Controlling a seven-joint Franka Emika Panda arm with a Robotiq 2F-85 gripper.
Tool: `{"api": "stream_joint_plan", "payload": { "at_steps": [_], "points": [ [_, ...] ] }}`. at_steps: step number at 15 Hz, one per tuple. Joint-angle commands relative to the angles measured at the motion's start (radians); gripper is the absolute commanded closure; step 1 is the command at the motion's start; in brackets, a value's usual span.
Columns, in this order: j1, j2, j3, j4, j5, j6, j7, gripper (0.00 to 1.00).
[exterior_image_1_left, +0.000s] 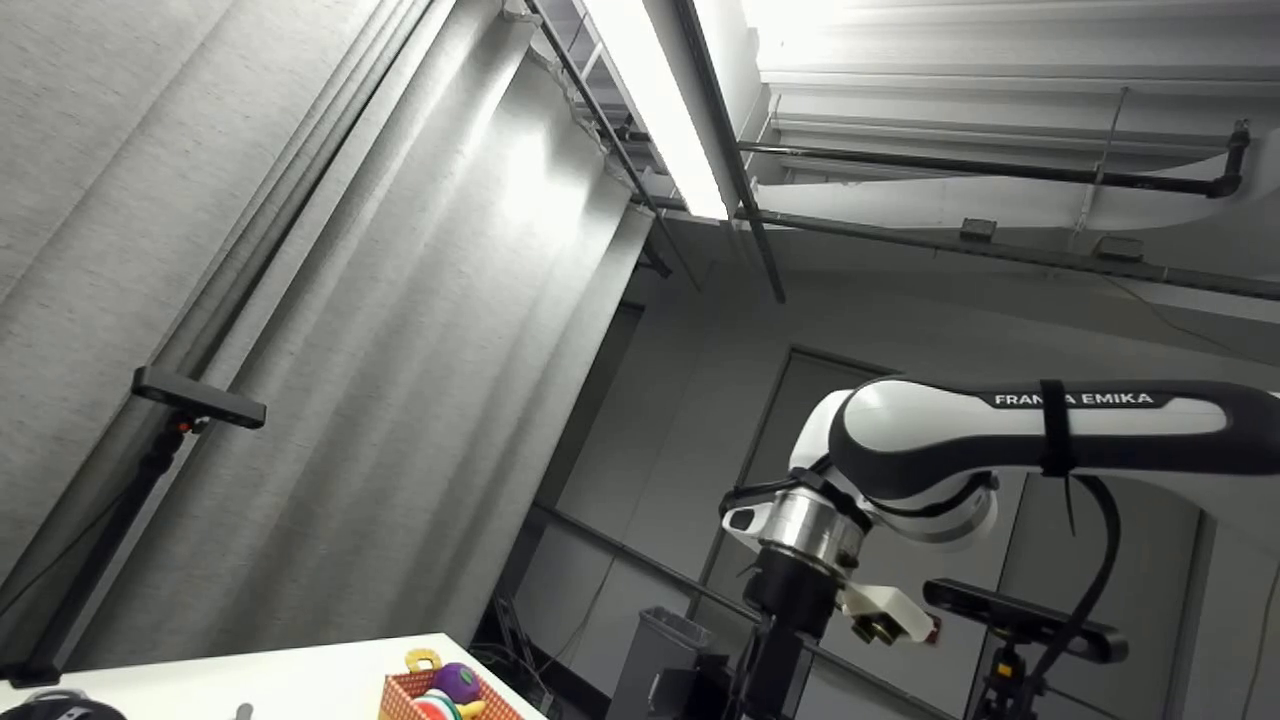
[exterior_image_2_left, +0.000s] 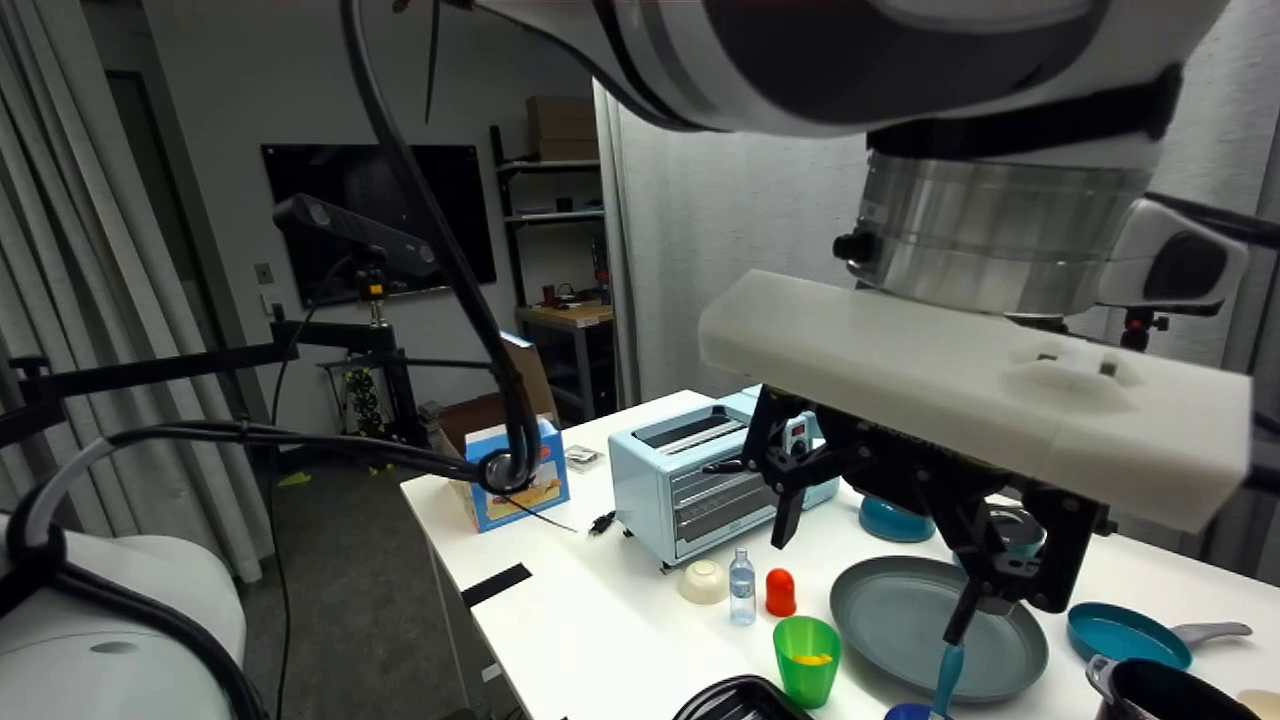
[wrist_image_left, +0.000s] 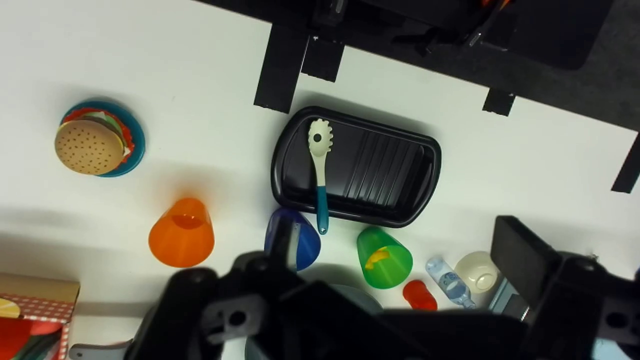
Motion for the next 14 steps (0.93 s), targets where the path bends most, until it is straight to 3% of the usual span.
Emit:
{"api": "stream_joint_plan", "payload": {
  "at_steps": [1, 14],
  "points": [
    [-0.036, 0.029, 0.043, -0.012, -0.015, 0.046, 0.0, 0.0],
    [-0.042, 0.184, 0.133, -0.103, -0.097, 0.292, 0.022, 0.0]
  ]
}}
